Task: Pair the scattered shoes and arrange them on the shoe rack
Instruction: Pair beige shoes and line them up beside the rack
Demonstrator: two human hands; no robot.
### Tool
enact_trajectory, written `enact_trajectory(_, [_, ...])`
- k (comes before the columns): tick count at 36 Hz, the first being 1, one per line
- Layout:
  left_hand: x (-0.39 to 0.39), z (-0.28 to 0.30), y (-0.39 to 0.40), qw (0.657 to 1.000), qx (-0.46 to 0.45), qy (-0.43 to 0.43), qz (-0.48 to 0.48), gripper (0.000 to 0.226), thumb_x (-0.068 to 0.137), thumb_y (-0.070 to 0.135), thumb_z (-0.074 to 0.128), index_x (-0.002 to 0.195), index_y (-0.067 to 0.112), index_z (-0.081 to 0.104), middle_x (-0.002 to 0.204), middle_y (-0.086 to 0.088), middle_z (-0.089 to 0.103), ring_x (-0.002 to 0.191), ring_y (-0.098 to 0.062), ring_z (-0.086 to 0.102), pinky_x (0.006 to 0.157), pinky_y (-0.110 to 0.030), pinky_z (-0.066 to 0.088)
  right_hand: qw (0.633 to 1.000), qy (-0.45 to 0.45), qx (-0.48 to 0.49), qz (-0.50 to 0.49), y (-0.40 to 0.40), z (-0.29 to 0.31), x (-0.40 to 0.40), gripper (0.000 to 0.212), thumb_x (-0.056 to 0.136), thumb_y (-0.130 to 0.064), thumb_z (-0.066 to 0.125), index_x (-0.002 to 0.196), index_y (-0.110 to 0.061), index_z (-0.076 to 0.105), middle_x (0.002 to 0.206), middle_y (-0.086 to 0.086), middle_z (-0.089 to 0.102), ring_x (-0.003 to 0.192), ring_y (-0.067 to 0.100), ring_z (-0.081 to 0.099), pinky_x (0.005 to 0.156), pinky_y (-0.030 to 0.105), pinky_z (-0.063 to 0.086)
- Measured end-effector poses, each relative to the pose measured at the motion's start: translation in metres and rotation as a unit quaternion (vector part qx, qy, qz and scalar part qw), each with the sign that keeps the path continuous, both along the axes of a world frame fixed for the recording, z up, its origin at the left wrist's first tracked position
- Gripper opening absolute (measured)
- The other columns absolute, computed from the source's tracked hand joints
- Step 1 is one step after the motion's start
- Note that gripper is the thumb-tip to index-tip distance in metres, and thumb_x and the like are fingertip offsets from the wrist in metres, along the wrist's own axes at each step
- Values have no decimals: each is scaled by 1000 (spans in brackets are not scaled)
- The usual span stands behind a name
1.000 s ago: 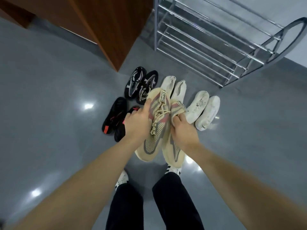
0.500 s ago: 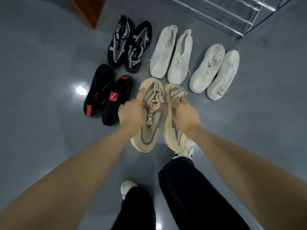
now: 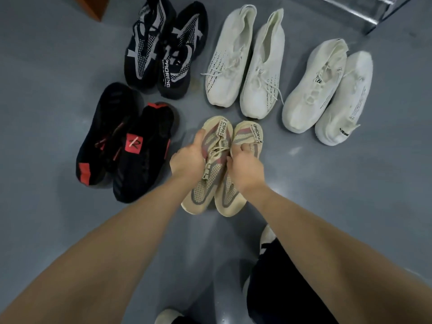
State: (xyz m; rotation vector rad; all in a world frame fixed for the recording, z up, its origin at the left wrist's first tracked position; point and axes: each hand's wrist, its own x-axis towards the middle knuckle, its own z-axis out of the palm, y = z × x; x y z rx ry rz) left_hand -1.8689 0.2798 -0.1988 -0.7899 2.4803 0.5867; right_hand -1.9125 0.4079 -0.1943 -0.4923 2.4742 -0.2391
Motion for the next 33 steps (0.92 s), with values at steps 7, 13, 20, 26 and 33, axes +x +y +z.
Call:
enact_trajectory(7, [10,24,4,997,47,-39,-35,55,98,24,39,148,22,16,140,-10,38,120,-34,45,88,-44,42,999,6,35,4,-5,18,8,37,99,-28,38,129,-7,42,129,10,42,107,33,54,77,42,47])
enact_trajectory(13, [11,87,5,995,-20,-9,-99,54,92,18,47,142,16,27,139,-7,38,123,-31,39,96,-39,36,997,71,26,34,0,66,13,30,94,-23,47,113,-2,56,124,20,48,110,39,49,88,44,41])
enact_trajectory(20, [22,192,-5,993,-40,13,-108,47,96,29,42,139,12,31,138,-8,38,122,-30,41,95,-37,36,993,95,9,74,0,169,13,34,92,-19,49,122,-4,53,129,19,46,111,37,48,89,41,40])
enact_trajectory(26, [42,289,-19,998,-20,28,-49,42,96,21,41,137,9,37,138,-10,41,119,-31,47,91,-39,39,992,77,-50,81,-15,265,24,28,90,-14,50,115,-1,51,119,16,47,110,34,45,89,40,39])
enact_trajectory(33, [75,402,-49,995,0,79,59,39,98,20,40,135,9,40,133,-11,45,114,-33,50,91,-40,41,993,73,-88,38,-46,367,45,21,90,-11,45,107,-2,53,114,13,48,107,31,47,79,38,40])
